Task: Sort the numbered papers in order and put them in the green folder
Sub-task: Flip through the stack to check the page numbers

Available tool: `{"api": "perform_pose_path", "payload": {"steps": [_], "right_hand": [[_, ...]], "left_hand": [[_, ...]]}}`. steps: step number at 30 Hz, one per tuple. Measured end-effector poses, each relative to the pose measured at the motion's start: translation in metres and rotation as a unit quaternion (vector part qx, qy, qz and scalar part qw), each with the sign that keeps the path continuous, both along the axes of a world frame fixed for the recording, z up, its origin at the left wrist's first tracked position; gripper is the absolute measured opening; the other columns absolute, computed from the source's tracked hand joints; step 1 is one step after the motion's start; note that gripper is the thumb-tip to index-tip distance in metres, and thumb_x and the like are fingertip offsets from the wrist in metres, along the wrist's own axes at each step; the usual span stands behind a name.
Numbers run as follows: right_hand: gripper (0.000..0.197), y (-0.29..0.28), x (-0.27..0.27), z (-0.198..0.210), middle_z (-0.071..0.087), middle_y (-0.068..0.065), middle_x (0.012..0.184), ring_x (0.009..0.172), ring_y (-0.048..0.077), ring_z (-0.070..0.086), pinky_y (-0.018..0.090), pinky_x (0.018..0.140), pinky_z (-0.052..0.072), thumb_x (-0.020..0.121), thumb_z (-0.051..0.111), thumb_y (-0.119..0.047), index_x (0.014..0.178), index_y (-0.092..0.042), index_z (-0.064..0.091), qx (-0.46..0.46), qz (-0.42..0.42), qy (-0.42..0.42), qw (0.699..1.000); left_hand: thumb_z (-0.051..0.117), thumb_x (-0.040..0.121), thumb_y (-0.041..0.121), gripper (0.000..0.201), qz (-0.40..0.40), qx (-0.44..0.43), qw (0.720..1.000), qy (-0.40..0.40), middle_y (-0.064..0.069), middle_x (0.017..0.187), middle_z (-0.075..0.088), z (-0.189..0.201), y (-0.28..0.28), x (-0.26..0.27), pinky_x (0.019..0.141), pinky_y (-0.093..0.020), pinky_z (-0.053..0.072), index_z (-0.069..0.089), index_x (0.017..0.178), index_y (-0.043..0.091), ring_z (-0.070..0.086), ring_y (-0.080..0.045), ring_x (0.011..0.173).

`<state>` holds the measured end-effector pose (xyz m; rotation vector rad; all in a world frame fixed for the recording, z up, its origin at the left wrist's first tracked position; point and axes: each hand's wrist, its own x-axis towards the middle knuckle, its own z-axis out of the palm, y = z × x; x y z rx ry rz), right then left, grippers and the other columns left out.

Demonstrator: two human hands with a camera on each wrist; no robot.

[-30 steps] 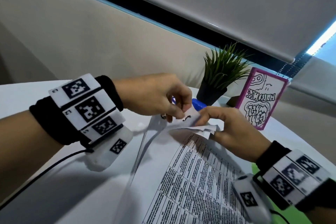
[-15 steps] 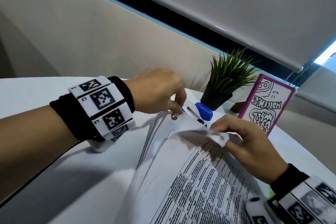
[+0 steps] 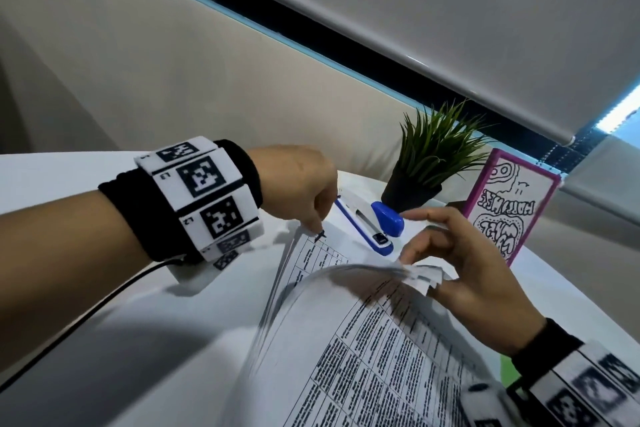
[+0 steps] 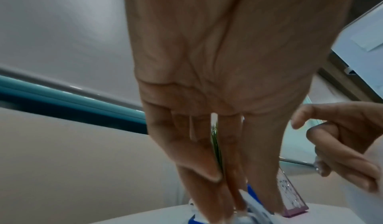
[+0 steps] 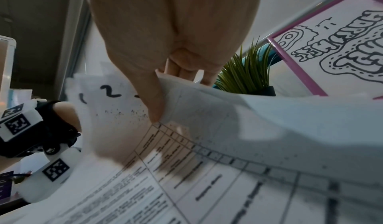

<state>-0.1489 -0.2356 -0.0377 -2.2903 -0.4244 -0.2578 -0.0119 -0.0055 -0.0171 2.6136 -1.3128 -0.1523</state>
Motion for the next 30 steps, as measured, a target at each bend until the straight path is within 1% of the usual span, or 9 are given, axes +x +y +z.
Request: {"api": "perform_pose_path", "payload": {"steps": [4,8,10,12,14,18,22,27,30], "right_hand": [[0.008,-0.002,0.002,-0.001,0.071,-0.003,0.089,0.086,0.017,0.068,0.026,0.074,0.055,0.078,0.081,-0.015,0.083,-0.018,0.075,-0.048,0.012,-0.027,0.998],[0.012,0.0,0.004,-0.001,0.066,-0.011,0.122,0.118,0.007,0.06,0.017,0.092,0.047,0.079,0.079,-0.03,0.076,-0.019,0.075,-0.087,0.005,-0.005,0.996],[0.014,0.0,0.004,0.001,0.069,-0.014,0.116,0.114,0.003,0.061,0.014,0.091,0.046,0.077,0.081,-0.029,0.075,-0.017,0.074,-0.074,0.002,0.001,0.997],[0.019,-0.001,0.003,0.001,0.074,-0.011,0.095,0.095,0.006,0.068,0.013,0.081,0.049,0.075,0.08,-0.032,0.075,-0.015,0.072,-0.051,0.0,0.002,0.999],[0.016,-0.001,0.002,0.001,0.073,-0.005,0.085,0.082,0.013,0.069,0.019,0.074,0.052,0.074,0.073,-0.031,0.083,-0.018,0.07,-0.04,0.001,-0.002,0.999],[0.043,-0.004,-0.002,0.001,0.071,-0.005,0.082,0.081,0.015,0.068,0.025,0.079,0.053,0.074,0.075,-0.027,0.115,-0.021,0.062,-0.011,-0.003,0.001,1.0],[0.012,-0.005,0.002,0.0,0.072,-0.005,0.084,0.08,0.017,0.068,0.034,0.072,0.054,0.079,0.077,-0.028,0.089,-0.021,0.075,-0.051,0.007,-0.014,0.999],[0.011,-0.005,0.006,-0.005,0.074,-0.004,0.092,0.09,0.015,0.07,0.02,0.076,0.052,0.073,0.081,-0.002,0.076,-0.011,0.077,-0.032,0.022,0.001,0.999],[0.017,-0.005,0.006,-0.004,0.074,-0.005,0.097,0.095,0.015,0.069,0.021,0.079,0.053,0.072,0.08,0.005,0.076,-0.011,0.079,-0.031,0.019,0.013,0.999]], "left_hand": [[0.075,0.08,0.034,0.016,-0.021,-0.035,0.999,-0.013,0.008,0.068,0.068,0.0,-0.004,-0.003,0.062,-0.026,0.049,0.068,0.07,0.024,0.053,-0.004,0.055],[0.069,0.086,0.038,0.018,-0.057,-0.112,0.992,0.031,0.019,0.06,0.062,0.009,-0.007,-0.009,0.056,-0.018,0.042,0.065,0.073,0.026,0.056,-0.002,0.055],[0.064,0.09,0.035,0.017,-0.081,-0.146,0.98,0.105,0.021,0.063,0.062,0.015,-0.008,-0.013,0.054,-0.012,0.041,0.066,0.077,0.024,0.063,-0.003,0.059],[0.057,0.094,0.037,0.023,-0.07,-0.17,0.971,0.15,0.015,0.072,0.067,0.017,-0.008,-0.011,0.053,-0.012,0.044,0.069,0.08,0.023,0.067,-0.007,0.065],[0.052,0.097,0.039,0.027,-0.032,-0.149,0.979,0.136,0.009,0.082,0.07,0.013,-0.005,-0.005,0.053,-0.011,0.046,0.071,0.086,0.023,0.068,-0.007,0.067],[0.064,0.089,0.034,0.014,0.008,-0.023,0.998,0.063,0.006,0.082,0.074,-0.002,0.001,0.006,0.072,-0.026,0.055,0.072,0.085,0.023,0.067,-0.004,0.063],[0.073,0.081,0.03,0.01,0.009,-0.044,0.997,0.056,0.006,0.072,0.073,-0.004,-0.001,0.001,0.062,-0.021,0.052,0.07,0.073,0.024,0.065,-0.005,0.06],[0.075,0.08,0.035,0.019,0.024,-0.038,0.997,0.061,0.003,0.079,0.074,-0.006,-0.006,0.004,0.067,-0.026,0.054,0.068,0.091,0.021,0.067,-0.01,0.072],[0.073,0.082,0.036,0.022,0.04,-0.014,0.997,0.065,0.0,0.078,0.074,-0.007,-0.005,0.007,0.068,-0.028,0.055,0.069,0.093,0.017,0.069,-0.015,0.077]]}}
